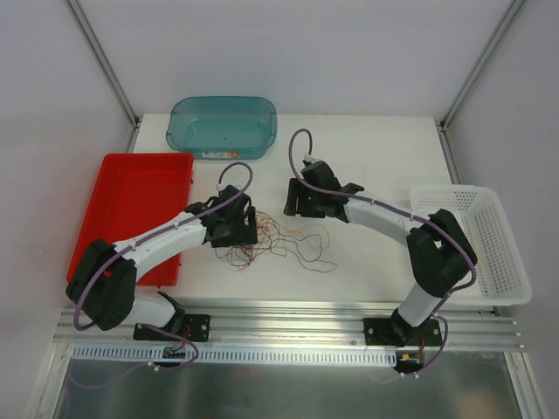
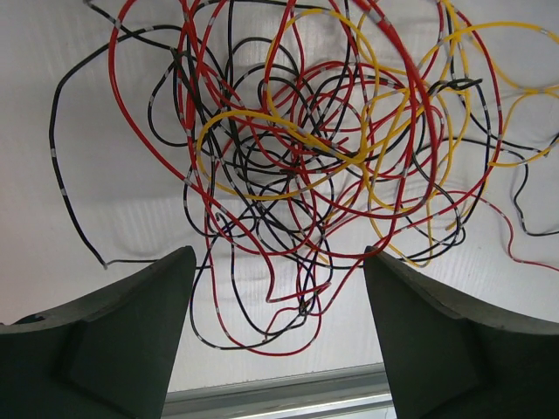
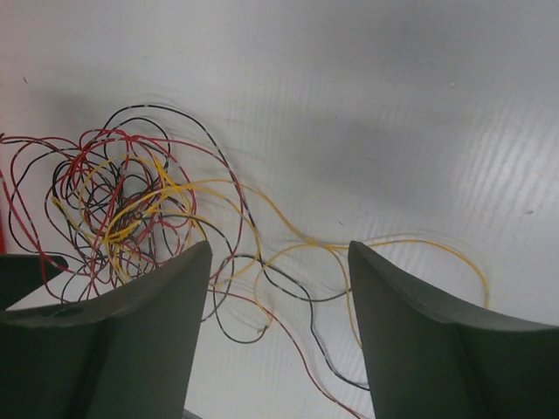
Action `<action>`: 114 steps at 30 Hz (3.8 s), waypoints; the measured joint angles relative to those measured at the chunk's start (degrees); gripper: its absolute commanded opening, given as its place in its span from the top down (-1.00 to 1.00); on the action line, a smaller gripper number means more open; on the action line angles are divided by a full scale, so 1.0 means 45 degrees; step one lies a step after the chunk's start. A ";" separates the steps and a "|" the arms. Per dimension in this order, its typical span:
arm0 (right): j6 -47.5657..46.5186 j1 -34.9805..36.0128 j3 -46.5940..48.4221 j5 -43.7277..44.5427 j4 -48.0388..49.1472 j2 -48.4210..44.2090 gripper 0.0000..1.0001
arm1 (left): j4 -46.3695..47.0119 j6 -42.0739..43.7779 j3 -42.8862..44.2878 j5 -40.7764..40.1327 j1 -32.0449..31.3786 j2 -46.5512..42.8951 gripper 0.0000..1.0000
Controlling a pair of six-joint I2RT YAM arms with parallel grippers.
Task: Untangle the cables
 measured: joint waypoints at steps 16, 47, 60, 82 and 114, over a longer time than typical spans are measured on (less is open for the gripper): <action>0.0529 0.0151 0.0869 -0.2108 0.1540 0.2866 0.50 | 0.0554 -0.0073 -0.0568 0.0097 0.0000 0.0267 -0.56; -0.4376 -0.0607 0.3759 0.1569 -0.4401 -0.8986 0.99 | 0.0792 -0.0083 -0.0767 -0.0015 0.0005 0.1462 -0.52; -0.6402 -0.0733 0.6742 0.4449 -0.5265 -1.1293 0.99 | 0.0758 -0.0092 -0.0617 -0.0155 0.0408 0.1719 -0.28; -0.7257 -0.0685 0.4158 0.7378 -0.6742 -1.1973 0.99 | 0.0160 0.0141 0.0355 -0.1054 0.1647 0.2618 0.91; -0.5299 -0.0763 -0.0763 -0.0039 -0.5163 -0.4381 -0.26 | -0.0855 0.1239 0.0194 -0.1574 0.1889 -0.0029 0.98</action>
